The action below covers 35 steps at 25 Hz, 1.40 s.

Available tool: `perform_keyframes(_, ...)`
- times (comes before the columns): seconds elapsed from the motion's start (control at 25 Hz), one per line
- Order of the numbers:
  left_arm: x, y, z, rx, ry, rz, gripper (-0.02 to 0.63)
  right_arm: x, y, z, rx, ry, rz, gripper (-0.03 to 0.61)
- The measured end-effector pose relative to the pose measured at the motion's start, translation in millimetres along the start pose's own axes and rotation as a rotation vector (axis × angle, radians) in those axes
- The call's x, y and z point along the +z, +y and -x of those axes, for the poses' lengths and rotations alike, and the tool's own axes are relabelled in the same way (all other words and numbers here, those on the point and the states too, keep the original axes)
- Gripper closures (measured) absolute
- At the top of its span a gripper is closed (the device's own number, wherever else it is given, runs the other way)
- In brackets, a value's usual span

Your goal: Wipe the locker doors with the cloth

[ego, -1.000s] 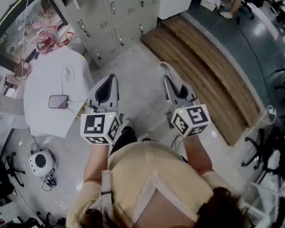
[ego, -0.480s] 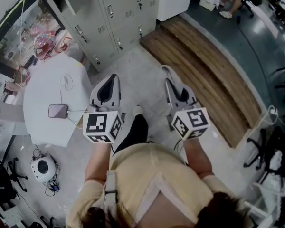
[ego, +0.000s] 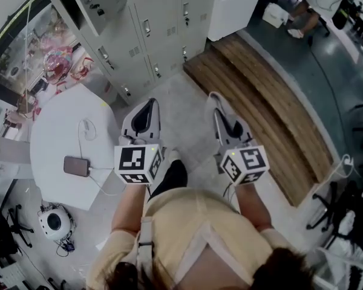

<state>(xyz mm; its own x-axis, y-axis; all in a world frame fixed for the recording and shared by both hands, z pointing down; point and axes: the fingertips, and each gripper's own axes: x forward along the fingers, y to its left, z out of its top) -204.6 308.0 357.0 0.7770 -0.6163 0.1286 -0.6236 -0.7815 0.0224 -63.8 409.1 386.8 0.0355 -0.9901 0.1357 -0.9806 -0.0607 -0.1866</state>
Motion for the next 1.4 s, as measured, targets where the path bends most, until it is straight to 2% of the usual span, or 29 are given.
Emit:
perform_keyframes(0.48,-3,100,-79,0.065,0.054,0.09,0.629,20,-9,-155,0.067,0.046,0.005,0.569)
perform_keyframes(0.8,2,160,-109,0.122,0.01,0.094,0.629,22,3,-245,0.127,0.059,0.024,0.569)
perform_keyframes(1.04,-6,182,-126,0.113,0.03,0.108,0.629,35,8,-289,0.133,0.032,0.07,0.569)
perform_keyframes(1.2,-12,192,-133,0.141,0.042,0.113,0.629,41,8,-306,0.142,0.027,0.089,0.568)
perform_keyframes(1.4,-10,206,-156,0.18,0.01,0.128,0.629,46,-2,-346,0.178,0.02,0.11,0.569)
